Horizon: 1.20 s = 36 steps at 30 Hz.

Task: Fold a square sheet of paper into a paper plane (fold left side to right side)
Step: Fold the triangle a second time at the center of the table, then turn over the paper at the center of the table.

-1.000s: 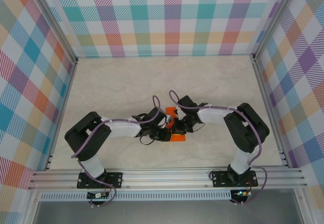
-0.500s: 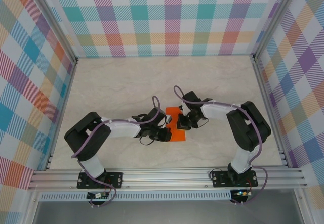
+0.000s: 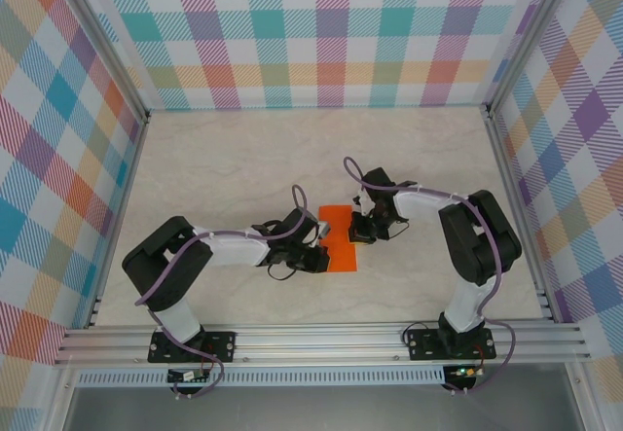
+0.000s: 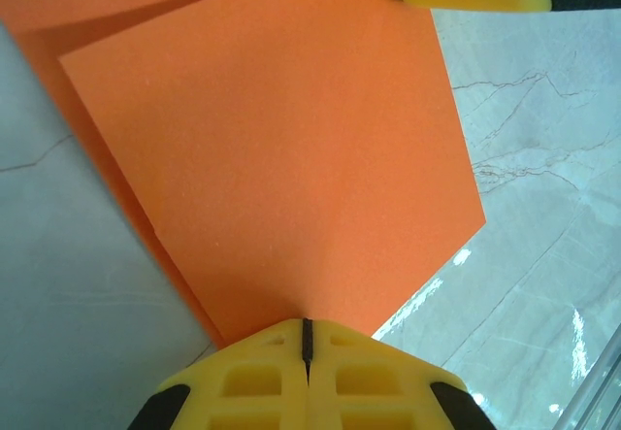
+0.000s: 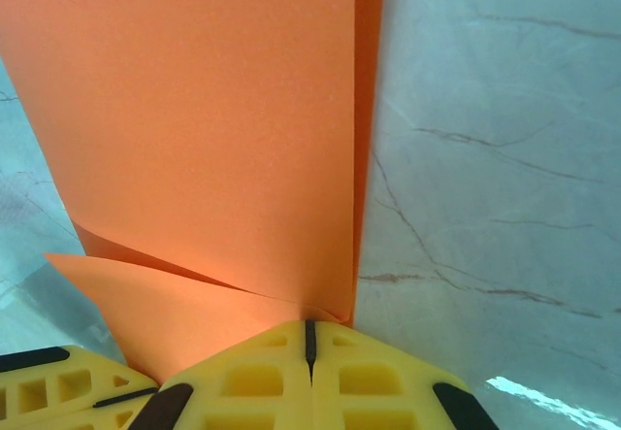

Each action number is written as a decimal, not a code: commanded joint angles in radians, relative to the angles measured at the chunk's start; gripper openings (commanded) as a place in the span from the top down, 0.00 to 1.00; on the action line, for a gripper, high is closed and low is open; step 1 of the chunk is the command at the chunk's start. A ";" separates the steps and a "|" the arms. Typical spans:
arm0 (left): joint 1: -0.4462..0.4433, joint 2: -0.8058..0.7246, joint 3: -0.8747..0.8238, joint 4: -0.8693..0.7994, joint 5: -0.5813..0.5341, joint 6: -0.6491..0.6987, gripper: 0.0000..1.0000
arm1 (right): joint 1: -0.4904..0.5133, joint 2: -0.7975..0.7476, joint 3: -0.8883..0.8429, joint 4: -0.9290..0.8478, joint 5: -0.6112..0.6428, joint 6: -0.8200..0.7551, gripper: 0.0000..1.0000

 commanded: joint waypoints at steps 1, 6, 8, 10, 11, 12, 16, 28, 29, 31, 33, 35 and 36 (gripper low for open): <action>0.009 -0.016 -0.059 -0.104 -0.036 -0.005 0.97 | -0.015 0.047 0.008 -0.007 0.057 -0.018 1.00; 0.009 -0.060 -0.097 -0.096 -0.021 -0.016 0.92 | -0.015 0.064 0.019 -0.013 0.057 -0.013 1.00; 0.010 -0.073 -0.105 -0.098 -0.019 -0.018 0.91 | -0.013 0.069 0.022 -0.015 0.057 -0.011 1.00; 0.010 -0.081 -0.112 -0.106 -0.021 -0.016 0.91 | -0.015 0.071 0.024 -0.016 0.055 -0.011 1.00; 0.009 -0.085 -0.115 -0.110 -0.025 -0.017 0.91 | -0.013 0.073 0.026 -0.018 0.057 -0.011 1.00; 0.010 -0.090 -0.120 -0.113 -0.030 -0.018 0.92 | -0.014 0.071 0.024 -0.017 0.055 -0.013 1.00; 0.009 -0.134 -0.132 -0.133 -0.049 -0.018 0.93 | -0.013 0.045 0.022 -0.003 0.038 -0.016 1.00; 0.109 -0.344 -0.089 -0.159 -0.007 -0.050 0.64 | -0.082 -0.206 -0.033 0.049 -0.049 0.001 0.65; 0.114 -0.338 -0.079 -0.138 0.012 -0.054 0.62 | -0.089 -0.236 -0.042 0.040 -0.041 -0.001 0.61; 0.117 -0.312 -0.056 -0.102 0.040 -0.054 0.56 | -0.097 -0.284 -0.066 0.033 -0.030 -0.004 0.54; 0.118 -0.266 -0.025 -0.076 0.045 -0.054 0.51 | -0.100 -0.335 -0.101 0.038 -0.033 0.000 0.47; 0.118 -0.221 0.002 -0.066 0.032 -0.061 0.48 | -0.100 -0.376 -0.140 0.058 -0.060 0.012 0.43; 0.119 -0.197 0.013 -0.057 0.028 -0.064 0.47 | -0.099 -0.398 -0.165 0.078 -0.085 0.023 0.40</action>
